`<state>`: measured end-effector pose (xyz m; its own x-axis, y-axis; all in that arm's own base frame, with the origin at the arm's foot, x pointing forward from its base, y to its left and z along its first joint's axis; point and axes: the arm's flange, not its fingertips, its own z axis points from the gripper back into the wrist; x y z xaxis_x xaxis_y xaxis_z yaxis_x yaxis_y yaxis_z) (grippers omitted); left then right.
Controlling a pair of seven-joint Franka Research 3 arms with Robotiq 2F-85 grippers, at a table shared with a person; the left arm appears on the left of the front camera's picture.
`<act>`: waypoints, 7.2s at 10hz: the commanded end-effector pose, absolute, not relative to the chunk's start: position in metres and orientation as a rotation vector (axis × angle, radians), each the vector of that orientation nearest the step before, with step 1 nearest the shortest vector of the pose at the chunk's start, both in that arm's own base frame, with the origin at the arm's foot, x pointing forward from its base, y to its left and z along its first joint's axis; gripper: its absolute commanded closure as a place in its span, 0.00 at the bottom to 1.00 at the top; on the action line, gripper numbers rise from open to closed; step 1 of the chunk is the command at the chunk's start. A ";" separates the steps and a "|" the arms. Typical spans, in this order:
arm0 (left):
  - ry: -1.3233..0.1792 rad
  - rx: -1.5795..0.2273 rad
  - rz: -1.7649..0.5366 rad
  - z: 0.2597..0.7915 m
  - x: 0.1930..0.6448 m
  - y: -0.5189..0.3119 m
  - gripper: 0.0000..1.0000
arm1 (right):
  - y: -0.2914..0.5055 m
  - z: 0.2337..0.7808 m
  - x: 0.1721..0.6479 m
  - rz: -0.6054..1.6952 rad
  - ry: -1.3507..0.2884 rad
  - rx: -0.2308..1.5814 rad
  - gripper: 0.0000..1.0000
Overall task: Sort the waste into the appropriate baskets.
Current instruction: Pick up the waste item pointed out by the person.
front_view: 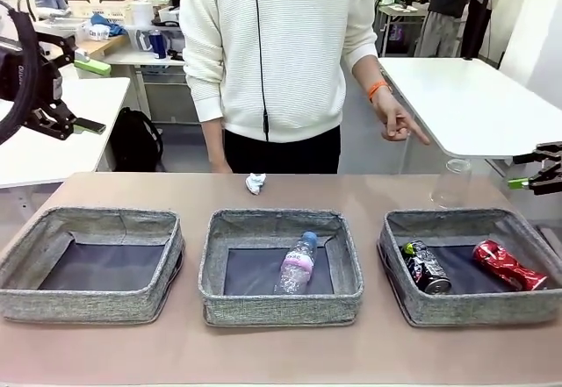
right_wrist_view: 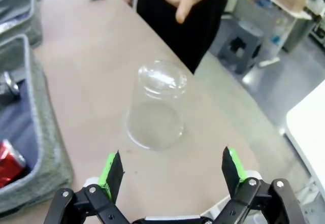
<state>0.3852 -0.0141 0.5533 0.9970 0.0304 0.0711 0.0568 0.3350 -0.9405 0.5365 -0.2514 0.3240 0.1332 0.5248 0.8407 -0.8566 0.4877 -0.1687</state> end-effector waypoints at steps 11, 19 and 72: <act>-0.079 -1.231 -0.021 0.556 0.384 -0.014 0.00 | -0.185 0.287 0.614 1.123 -0.986 0.539 0.00; -0.079 -1.231 -0.021 0.556 0.384 -0.014 0.00 | -0.177 0.255 0.614 1.027 -0.975 0.747 0.00; -0.079 -1.231 -0.021 0.556 0.384 -0.014 0.00 | 0.363 0.777 0.344 -0.179 -0.003 0.062 0.69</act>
<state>0.3859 -0.0146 0.5533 0.9971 0.0292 0.0706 0.0567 0.3362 -0.9401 0.3586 0.3589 0.7924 0.9892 -0.1409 -0.0397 0.1441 0.9853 0.0915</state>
